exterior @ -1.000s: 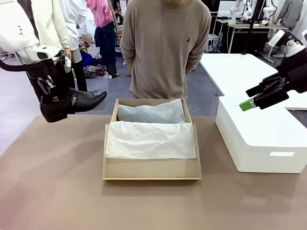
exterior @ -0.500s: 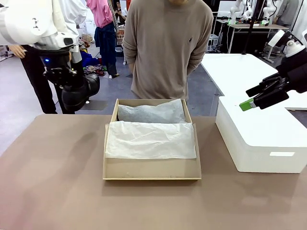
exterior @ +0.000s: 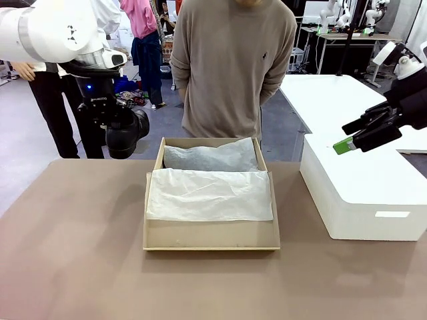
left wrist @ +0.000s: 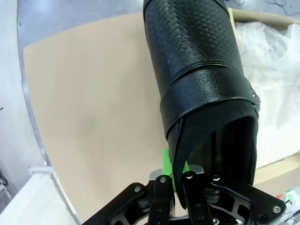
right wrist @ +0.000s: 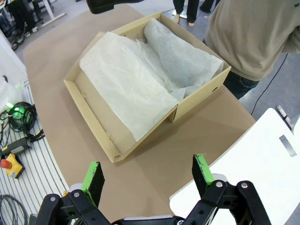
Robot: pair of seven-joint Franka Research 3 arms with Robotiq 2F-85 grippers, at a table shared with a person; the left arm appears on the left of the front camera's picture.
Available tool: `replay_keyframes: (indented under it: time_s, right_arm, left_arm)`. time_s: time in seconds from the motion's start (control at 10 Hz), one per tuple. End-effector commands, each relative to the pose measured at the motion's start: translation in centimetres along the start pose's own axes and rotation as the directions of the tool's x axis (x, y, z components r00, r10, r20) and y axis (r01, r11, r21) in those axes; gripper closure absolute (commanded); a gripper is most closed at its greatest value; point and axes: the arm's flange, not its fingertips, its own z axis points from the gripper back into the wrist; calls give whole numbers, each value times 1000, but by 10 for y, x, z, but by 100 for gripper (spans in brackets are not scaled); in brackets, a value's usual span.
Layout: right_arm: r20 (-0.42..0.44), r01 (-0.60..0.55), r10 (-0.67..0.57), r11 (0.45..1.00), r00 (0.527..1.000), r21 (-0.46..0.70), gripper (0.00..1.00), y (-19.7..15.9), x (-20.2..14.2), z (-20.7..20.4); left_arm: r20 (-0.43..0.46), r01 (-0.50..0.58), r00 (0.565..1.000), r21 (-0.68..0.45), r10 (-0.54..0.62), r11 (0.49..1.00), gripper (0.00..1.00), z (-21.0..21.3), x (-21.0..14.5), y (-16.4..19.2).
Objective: Pack the shoes into the box.
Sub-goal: Place the other shoe of the Shoes into the Shoes Box.
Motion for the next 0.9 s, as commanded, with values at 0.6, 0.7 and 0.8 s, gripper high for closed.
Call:
replay_keyframes:
  time_s: [0.6, 0.7, 0.8]
  right_arm:
    - [18, -8, 7, 1000, 1000, 13, 0, -1, 1, -1]
    - [18, -8, 7, 1000, 1000, 13, 0, -1, 1, -1]
    - [18, -8, 7, 1000, 1000, 13, 0, -1, 1, -1]
  left_arm:
    - [21, -76, 997, 2, 76, 997, 100, 5, -1, -9]
    - [38, -146, 989, 28, 145, 989, 100, 16, -3, -24]
    - [38, -201, 979, 39, 200, 979, 100, 28, -5, -38]
